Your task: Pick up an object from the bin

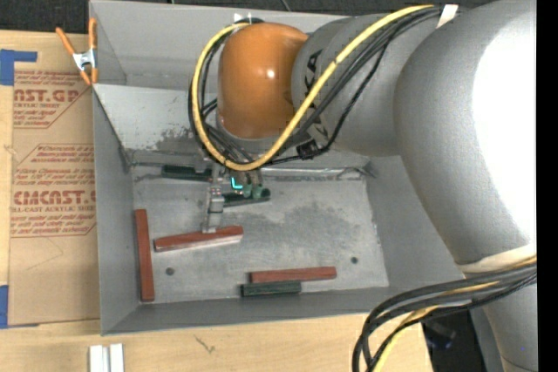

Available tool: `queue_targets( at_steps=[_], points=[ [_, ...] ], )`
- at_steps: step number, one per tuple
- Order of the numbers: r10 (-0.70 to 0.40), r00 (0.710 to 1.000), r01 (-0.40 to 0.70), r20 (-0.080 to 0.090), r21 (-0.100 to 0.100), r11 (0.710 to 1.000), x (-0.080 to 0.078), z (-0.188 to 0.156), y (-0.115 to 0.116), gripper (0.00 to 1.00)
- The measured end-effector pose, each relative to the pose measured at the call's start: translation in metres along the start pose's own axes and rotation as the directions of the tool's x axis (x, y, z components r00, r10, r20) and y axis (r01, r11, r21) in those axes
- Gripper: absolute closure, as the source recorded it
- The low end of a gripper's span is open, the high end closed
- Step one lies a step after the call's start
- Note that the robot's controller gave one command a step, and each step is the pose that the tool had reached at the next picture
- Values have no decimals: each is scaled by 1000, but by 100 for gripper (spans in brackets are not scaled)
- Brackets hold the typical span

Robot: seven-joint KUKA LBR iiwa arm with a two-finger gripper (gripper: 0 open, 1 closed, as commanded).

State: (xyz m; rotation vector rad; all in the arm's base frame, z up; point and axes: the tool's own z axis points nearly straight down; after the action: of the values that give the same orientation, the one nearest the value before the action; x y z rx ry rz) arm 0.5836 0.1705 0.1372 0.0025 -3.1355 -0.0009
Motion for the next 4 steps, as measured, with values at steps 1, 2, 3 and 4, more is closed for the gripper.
queue_targets(
  at_steps=[1, 2, 3, 4],
  points=[
    [1, 1000, -1, 7, -1, 1000, -2, -4, -1, 0],
    [46, 999, -46, 5, -1, 999, 94, 49, -26, 100],
    [46, 999, -46, 5, -1, 999, 94, 49, -26, 0],
    [45, 999, -45, 5, -1, 999, 94, 49, -26, 0]
  ],
)
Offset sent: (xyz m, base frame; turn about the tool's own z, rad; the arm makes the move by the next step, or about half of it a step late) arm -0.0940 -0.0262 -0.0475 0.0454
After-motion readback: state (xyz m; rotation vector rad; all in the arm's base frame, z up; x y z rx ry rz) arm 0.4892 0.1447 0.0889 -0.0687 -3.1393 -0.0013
